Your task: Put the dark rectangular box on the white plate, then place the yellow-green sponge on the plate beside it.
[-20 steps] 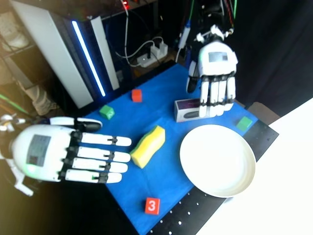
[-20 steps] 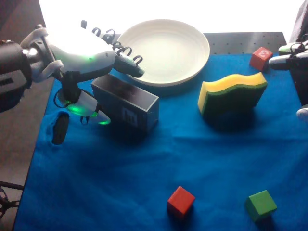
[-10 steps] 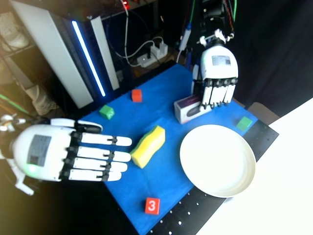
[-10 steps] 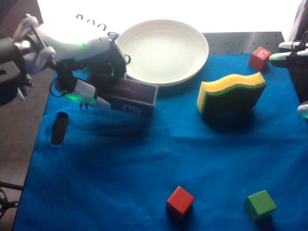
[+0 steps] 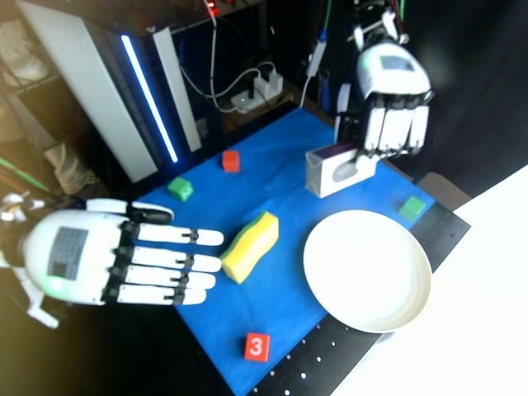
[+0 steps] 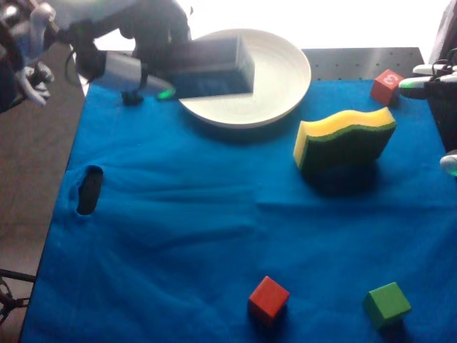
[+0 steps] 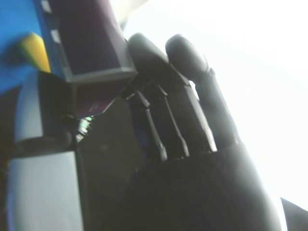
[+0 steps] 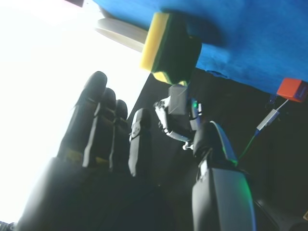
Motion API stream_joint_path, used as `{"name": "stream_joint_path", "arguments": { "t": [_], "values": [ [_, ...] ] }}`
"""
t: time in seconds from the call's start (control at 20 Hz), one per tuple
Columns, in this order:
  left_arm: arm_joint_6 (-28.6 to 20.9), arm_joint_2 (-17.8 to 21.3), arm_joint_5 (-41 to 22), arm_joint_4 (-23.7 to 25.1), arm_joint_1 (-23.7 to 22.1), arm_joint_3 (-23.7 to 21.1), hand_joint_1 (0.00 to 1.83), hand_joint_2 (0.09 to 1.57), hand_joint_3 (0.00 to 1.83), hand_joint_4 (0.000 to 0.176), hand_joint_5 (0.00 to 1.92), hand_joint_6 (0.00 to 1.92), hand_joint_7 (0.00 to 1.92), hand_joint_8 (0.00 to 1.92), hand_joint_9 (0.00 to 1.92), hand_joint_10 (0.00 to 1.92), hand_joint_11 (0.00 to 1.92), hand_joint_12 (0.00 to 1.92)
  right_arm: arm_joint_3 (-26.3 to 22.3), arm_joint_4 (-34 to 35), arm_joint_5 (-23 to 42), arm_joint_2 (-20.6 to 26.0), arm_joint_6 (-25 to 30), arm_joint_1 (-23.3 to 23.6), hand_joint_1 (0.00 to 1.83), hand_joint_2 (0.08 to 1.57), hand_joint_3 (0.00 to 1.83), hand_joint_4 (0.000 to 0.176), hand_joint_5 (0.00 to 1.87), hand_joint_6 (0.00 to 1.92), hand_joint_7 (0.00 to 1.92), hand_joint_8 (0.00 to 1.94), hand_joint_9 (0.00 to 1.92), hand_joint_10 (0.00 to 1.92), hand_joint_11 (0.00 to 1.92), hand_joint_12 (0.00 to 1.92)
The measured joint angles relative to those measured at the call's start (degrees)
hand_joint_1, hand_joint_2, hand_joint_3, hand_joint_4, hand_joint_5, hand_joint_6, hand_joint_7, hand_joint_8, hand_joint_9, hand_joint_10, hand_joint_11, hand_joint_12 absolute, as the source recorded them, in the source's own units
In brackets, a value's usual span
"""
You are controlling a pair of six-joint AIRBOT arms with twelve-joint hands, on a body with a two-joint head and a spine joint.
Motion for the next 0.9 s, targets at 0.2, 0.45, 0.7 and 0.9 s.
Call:
{"name": "stream_joint_path", "arguments": {
  "t": [0.2,0.45,0.7,0.9],
  "values": [
    [1.79,-8.24,2.21,-6.49,-0.70,7.85,1.26,1.06,0.00,0.000,1.03,0.79,1.17,0.80,1.13,0.66,0.87,1.27,0.39,-0.13,0.02,-0.72,0.02,0.00,0.70,1.13,0.00,0.107,0.39,0.00,0.30,0.00,0.31,0.00,0.31,0.40],
    [1.88,-15.21,4.94,-11.65,-1.90,17.66,1.25,1.08,0.00,0.000,0.98,0.85,1.13,0.88,1.20,0.53,0.87,1.32,1.49,0.39,-0.11,-1.84,0.37,0.24,0.60,1.14,0.00,0.113,0.38,0.00,0.30,0.00,0.32,0.00,0.28,0.48],
    [1.95,-20.39,10.95,-11.85,-4.50,25.18,1.22,1.10,0.00,0.013,0.97,0.95,1.04,0.95,1.09,0.45,0.82,1.20,2.40,-1.25,-0.07,-2.80,0.79,1.03,0.57,1.14,0.00,0.096,0.39,0.00,0.32,0.00,0.33,0.00,0.25,0.47],
    [1.99,-22.25,12.68,-11.82,-5.55,27.63,1.07,1.08,0.00,0.000,0.74,0.48,0.80,0.51,0.90,0.28,0.60,1.02,3.56,-1.81,0.00,-3.65,1.81,2.47,0.57,1.14,0.00,0.096,0.40,0.00,0.35,0.01,0.36,0.01,0.31,0.49]
  ]
}}
